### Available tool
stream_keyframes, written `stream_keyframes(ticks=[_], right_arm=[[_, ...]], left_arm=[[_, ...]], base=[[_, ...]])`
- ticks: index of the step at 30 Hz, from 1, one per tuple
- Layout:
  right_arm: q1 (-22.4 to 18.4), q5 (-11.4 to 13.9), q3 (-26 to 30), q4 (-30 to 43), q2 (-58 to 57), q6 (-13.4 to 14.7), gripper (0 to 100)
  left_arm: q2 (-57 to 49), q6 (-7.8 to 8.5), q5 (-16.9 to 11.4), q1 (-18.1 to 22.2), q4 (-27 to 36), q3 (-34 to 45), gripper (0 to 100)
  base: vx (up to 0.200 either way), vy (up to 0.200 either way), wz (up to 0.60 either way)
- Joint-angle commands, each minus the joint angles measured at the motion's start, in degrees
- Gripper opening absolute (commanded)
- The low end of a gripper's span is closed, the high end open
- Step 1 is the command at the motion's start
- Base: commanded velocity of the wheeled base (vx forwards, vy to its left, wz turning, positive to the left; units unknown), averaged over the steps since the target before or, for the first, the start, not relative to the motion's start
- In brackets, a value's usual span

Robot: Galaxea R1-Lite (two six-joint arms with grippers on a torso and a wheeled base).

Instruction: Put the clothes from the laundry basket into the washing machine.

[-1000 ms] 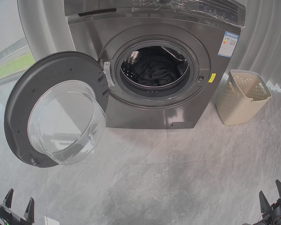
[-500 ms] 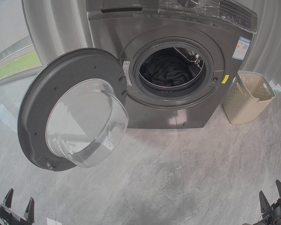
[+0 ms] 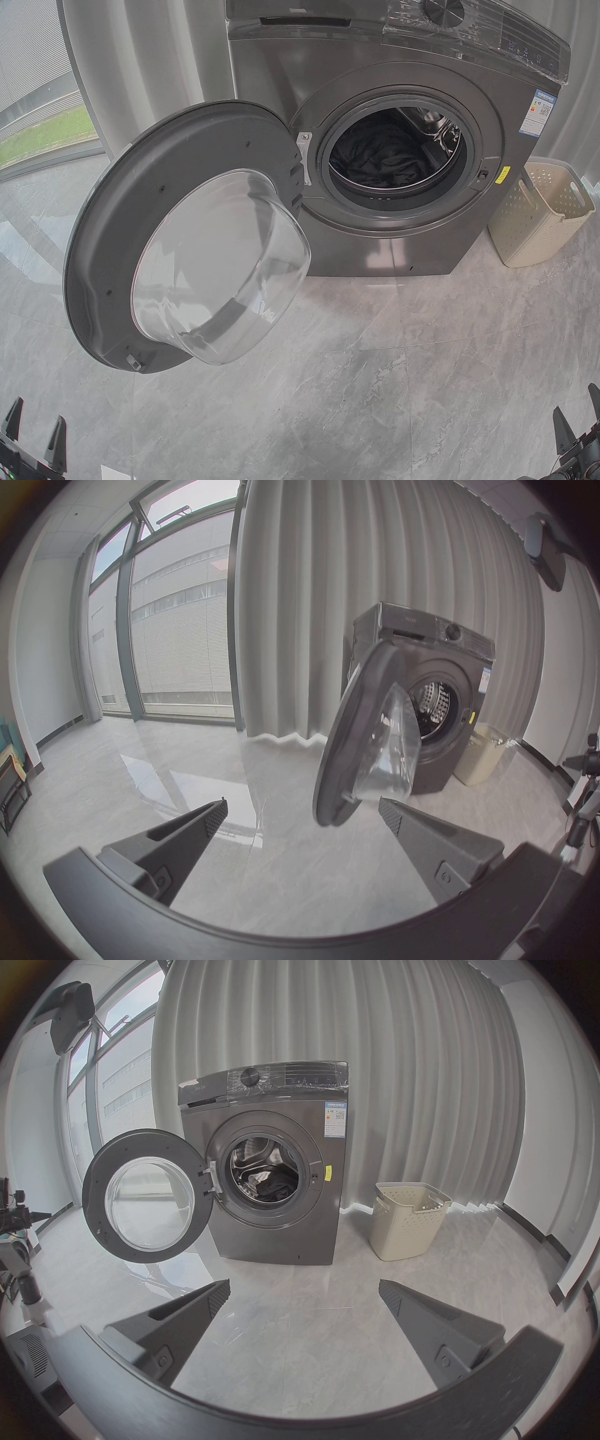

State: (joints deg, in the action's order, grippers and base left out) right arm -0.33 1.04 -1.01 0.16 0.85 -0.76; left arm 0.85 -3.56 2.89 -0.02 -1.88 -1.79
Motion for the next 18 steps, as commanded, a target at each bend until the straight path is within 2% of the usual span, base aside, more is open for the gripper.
stream_keyframes(ticks=[1,4,5,7,8,9,10,12,14,18], right_arm=[[-0.02,0.02,1.01,0.02,-0.85,-0.04,100],[-0.11,0.02,1.01,0.11,-0.85,0.23,100],[-0.11,0.02,1.01,0.11,-0.85,0.23,100],[-0.02,0.02,1.01,0.11,-0.85,0.23,100],[-0.02,0.02,1.01,0.11,-0.85,0.23,100],[-0.02,0.02,1.01,0.11,-0.85,0.05,100],[-0.02,0.02,1.01,0.11,-0.85,0.05,100],[-0.02,0.02,1.01,0.11,-0.85,0.05,100],[-0.02,0.02,1.01,0.11,-0.85,0.05,100],[-0.02,0.02,1.01,0.11,-0.85,0.05,100]], left_arm=[[5.3,-1.27,-3.24,-0.85,0.21,-14.82,100],[15.23,-1.01,-10.54,-2.79,2.67,-18.51,100],[18.48,-1.01,-11.85,-2.96,2.14,-19.13,100],[26.13,-1.19,-14.75,-3.05,-1.99,-20.53,100],[27.1,-1.27,-15.11,-3.14,-2.78,-20.71,100],[32.55,-1.63,-17.04,-3.4,-7.61,-21.94,100],[35.27,-1.63,-18.18,-3.58,-9.72,-22.47,100],[40.46,-1.54,-20.38,-3.58,-13.24,-23.52,100],[44.59,-1.1,-21.43,-3.67,-15.44,-24.49,100],[49.68,-0.75,-22.05,-4.11,-17.81,-26.16,100]], base=[[0.0,0.0,0.0],[0.0,0.0,0.0],[0.0,0.0,0.0],[0.0,0.0,0.0],[0.0,0.0,0.0],[0.0,0.0,0.0],[0.0,0.0,0.0],[0.0,0.0,0.0],[0.0,0.0,0.0],[0.0,0.0,0.0]])
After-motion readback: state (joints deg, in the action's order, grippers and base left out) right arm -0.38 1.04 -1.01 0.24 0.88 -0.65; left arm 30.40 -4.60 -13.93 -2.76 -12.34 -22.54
